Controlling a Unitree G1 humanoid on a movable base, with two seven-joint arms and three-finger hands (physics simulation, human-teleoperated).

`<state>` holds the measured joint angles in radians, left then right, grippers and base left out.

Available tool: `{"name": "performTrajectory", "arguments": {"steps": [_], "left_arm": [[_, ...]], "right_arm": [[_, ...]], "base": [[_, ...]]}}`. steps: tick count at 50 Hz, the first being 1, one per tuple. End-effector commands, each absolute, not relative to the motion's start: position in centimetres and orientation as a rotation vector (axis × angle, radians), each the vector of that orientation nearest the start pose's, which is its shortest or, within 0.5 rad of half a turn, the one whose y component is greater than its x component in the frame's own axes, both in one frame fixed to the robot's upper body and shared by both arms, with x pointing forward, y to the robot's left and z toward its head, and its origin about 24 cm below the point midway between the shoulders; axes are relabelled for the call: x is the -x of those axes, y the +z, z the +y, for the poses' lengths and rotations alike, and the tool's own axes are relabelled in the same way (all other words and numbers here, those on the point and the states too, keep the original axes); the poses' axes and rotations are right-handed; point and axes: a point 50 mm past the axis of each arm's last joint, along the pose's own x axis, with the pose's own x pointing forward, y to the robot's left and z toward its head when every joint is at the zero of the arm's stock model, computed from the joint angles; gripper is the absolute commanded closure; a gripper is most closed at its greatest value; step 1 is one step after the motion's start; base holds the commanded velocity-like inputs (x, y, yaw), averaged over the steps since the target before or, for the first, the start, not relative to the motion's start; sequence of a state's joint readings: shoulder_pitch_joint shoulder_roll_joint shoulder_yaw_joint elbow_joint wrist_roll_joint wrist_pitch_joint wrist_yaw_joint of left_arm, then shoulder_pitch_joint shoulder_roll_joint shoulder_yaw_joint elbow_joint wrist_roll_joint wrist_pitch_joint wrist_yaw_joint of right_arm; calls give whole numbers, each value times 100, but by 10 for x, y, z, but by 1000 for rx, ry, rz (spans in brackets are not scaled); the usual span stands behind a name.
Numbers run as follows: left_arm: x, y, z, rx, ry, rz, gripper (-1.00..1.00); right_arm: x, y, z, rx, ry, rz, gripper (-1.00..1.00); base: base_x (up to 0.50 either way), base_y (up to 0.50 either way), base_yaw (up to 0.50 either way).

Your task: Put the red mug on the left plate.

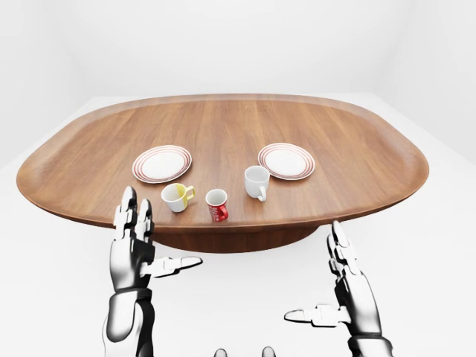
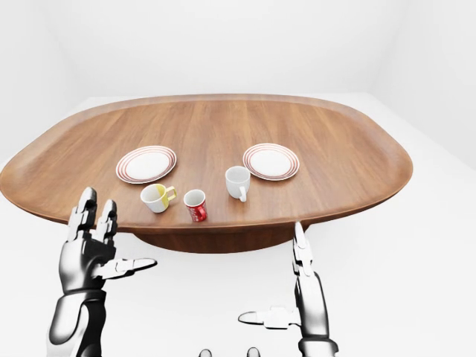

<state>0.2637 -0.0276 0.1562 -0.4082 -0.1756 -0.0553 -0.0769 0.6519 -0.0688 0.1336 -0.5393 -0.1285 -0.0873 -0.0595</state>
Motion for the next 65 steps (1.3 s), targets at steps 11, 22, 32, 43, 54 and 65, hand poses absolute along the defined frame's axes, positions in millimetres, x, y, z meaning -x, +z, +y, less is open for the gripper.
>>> {"name": "performTrajectory", "arguments": {"steps": [11,22,32,43,54,65], "left_arm": [[-190,89,193,114,120,-244,-100],[-190,88,192,112,119,-242,-100],[-190,88,192,112,118,-241,-100],[-190,88,192,111,118,-241,-100],[-191,88,192,109,119,-239,-100],[-191,88,192,109,121,-238,-100]], "right_arm": [[-117,60,-154,199,-64,23,-100],[-120,64,-155,200,-92,-1,-100],[-117,62,-156,203,-105,14,-100],[-117,62,-156,202,-100,12,-100],[-116,62,-156,203,-102,16,-100],[-116,63,-156,203,-98,13,-100]], "base": [[0,0,0],[0,0,0],[2,49,0],[7,50,0],[10,50,0],[10,50,0]]}}
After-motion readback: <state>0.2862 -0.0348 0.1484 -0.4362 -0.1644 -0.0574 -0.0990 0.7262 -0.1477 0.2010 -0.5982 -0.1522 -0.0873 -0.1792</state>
